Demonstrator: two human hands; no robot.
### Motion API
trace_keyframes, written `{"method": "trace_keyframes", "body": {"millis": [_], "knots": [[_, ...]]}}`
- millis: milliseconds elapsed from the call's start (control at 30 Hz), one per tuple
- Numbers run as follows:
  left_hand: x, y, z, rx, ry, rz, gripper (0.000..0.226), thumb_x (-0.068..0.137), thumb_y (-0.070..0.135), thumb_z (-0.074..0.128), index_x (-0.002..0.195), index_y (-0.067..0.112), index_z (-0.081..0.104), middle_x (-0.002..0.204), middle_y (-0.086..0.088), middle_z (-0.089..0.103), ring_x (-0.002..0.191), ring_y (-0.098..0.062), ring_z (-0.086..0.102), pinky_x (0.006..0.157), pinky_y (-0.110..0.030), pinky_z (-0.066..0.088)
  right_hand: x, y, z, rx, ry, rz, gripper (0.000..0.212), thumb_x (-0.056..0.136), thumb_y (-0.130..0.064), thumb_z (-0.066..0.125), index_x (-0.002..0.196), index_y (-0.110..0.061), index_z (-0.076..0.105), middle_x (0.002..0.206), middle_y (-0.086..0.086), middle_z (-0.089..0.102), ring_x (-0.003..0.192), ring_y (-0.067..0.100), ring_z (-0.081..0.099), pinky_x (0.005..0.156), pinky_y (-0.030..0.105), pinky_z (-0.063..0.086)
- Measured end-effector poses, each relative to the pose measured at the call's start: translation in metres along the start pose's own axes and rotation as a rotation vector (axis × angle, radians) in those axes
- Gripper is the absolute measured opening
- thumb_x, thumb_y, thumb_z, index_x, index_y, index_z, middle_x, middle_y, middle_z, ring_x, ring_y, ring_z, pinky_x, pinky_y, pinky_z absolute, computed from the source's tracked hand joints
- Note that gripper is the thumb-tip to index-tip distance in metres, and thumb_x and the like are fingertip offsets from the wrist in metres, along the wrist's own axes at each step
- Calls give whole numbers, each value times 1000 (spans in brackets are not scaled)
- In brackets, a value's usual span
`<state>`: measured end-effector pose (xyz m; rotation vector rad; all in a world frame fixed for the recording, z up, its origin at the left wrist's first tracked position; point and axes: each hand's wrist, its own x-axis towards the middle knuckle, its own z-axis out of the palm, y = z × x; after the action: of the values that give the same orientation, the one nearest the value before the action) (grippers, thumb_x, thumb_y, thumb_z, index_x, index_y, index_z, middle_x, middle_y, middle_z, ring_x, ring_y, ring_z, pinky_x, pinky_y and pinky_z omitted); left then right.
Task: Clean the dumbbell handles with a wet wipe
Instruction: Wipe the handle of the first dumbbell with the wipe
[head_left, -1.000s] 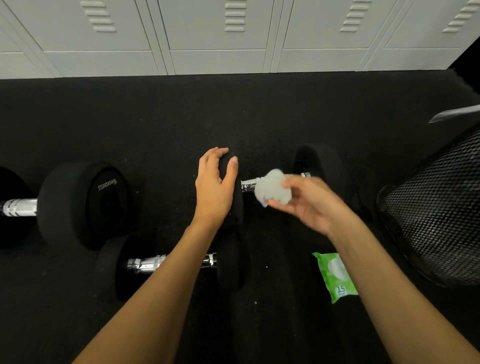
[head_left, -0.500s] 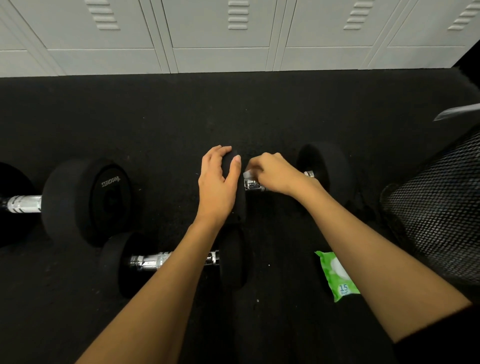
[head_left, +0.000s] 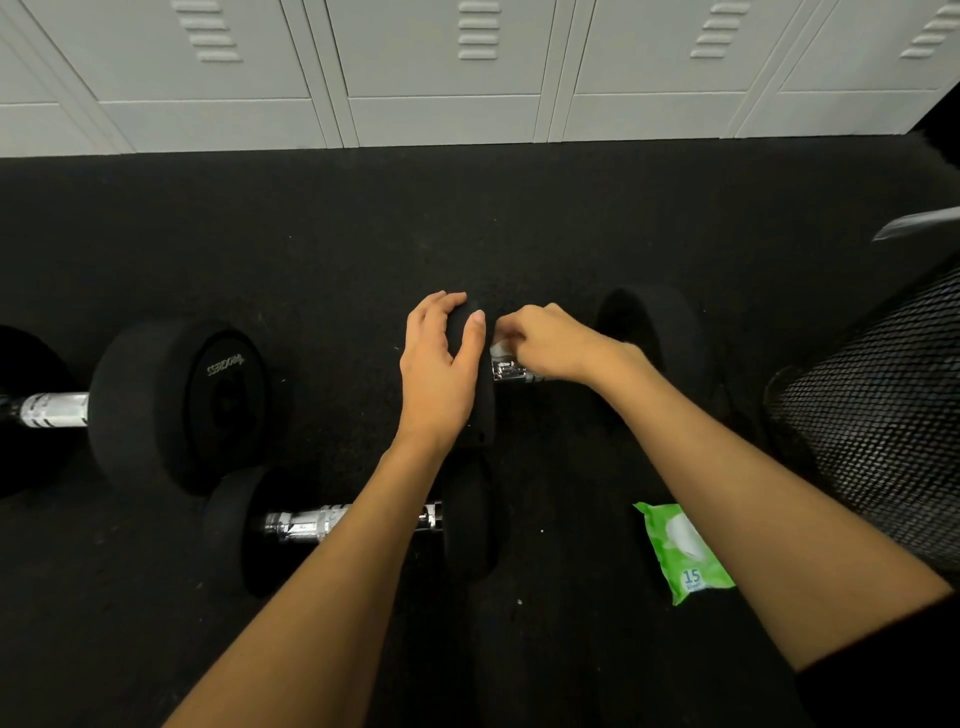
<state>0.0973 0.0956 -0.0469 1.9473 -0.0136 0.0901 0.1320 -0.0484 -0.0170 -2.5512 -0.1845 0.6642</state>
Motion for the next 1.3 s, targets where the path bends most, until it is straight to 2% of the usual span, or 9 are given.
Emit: {"method": "trace_keyframes", "body": {"millis": [233,400,600,767,867,1067,1133,1200,1300], "knots": [[2,-3,0,-17,0,1,32,96,36,51,125,23,55,133,7,45,123,-5,45,99,-19,37,-37,14,8,45,149,-123,27,98,-12,46,116,-22,64,109,4,65,96,14,61,83,30,50],[3,-2,0,9,2,-6,33,96,36,50,125,22,55,134,7,45,123,-3,43,96,-14,33,-18,9,3,17,133,-49,26,97,-9,46,115,-16,63,106,6,62,91,16,61,72,24,48],[2,0,-1,-7,-14,-14,31,96,36,50,125,24,54,133,7,45,122,-6,45,105,-30,38,-20,-5,18,-9,164,-67,24,94,-6,43,104,-13,64,97,11,63,92,27,60,80,43,52],[0,0,-1,-15,-24,-11,32,96,36,50,125,24,53,134,7,44,123,-4,44,99,-18,35,-45,9,19,-8,218,-104,33,97,-8,45,125,-16,60,122,11,63,111,22,60,94,36,49],[1,0,-1,-16,-18,-16,32,96,35,50,125,24,54,133,7,45,122,-3,44,94,-12,34,-33,9,12,-35,205,-59,32,95,-8,46,121,-18,62,113,10,65,101,22,62,88,40,52],[4,0,-2,-9,-26,-29,32,96,37,49,125,24,54,132,8,45,122,-5,45,104,-27,38,-19,-10,30,-89,258,27,21,92,-11,44,103,-12,61,97,17,64,91,37,61,73,38,48],[4,0,-2,-15,-27,-26,32,96,36,49,125,24,54,132,8,45,121,-5,45,103,-26,38,-28,-9,43,-37,329,-46,27,92,-4,43,111,-8,62,107,16,65,106,34,59,88,40,48],[3,0,-1,-16,-22,-16,31,96,35,50,125,23,54,131,9,45,120,-3,45,101,-23,37,-37,0,52,2,367,-120,38,93,3,43,127,-6,58,131,13,57,131,28,45,112,35,33],[3,-1,-1,-14,-14,-9,31,96,35,50,124,23,55,131,9,45,120,-3,46,101,-22,37,-48,11,54,-2,352,-188,42,94,2,45,134,-8,52,144,8,47,141,19,31,117,28,19]]}}
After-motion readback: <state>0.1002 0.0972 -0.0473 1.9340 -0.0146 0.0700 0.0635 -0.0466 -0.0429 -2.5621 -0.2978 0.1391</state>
